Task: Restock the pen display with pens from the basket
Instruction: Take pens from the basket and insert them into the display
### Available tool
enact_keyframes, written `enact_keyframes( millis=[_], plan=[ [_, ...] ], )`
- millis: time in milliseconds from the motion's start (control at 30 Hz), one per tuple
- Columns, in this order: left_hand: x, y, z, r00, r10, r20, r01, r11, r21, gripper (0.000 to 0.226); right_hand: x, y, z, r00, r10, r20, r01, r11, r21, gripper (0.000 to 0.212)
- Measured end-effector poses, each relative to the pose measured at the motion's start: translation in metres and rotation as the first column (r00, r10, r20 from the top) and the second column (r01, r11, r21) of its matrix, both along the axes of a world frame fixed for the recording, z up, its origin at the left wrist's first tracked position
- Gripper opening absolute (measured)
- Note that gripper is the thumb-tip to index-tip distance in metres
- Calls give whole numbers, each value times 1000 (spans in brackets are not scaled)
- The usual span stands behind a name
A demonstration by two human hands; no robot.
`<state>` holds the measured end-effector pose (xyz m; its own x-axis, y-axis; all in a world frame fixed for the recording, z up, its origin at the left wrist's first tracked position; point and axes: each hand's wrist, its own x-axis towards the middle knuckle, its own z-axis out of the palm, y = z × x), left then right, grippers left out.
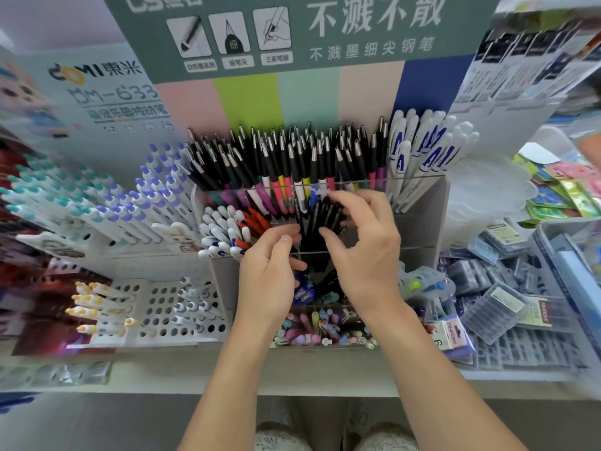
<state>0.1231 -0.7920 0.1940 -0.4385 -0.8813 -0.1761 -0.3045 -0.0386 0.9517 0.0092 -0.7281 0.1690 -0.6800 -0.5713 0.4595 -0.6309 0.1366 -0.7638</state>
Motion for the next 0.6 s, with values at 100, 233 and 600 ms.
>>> enact_keyframes(
  millis=[100,233,600],
  plan=[
    [-5,9,2,1000,0,-25,-1,1000,-21,27,-8,13,6,993,-10,119,16,999,-44,53],
    [-21,25,6,995,-60,-83,60,998,-13,23,-16,37,17,948,-104,299,150,980,-132,25],
    [-79,148,-8,668,-715,-205,743,629,228,20,23,227,-2,500,-579,644,798,597,-83,9]
  ],
)
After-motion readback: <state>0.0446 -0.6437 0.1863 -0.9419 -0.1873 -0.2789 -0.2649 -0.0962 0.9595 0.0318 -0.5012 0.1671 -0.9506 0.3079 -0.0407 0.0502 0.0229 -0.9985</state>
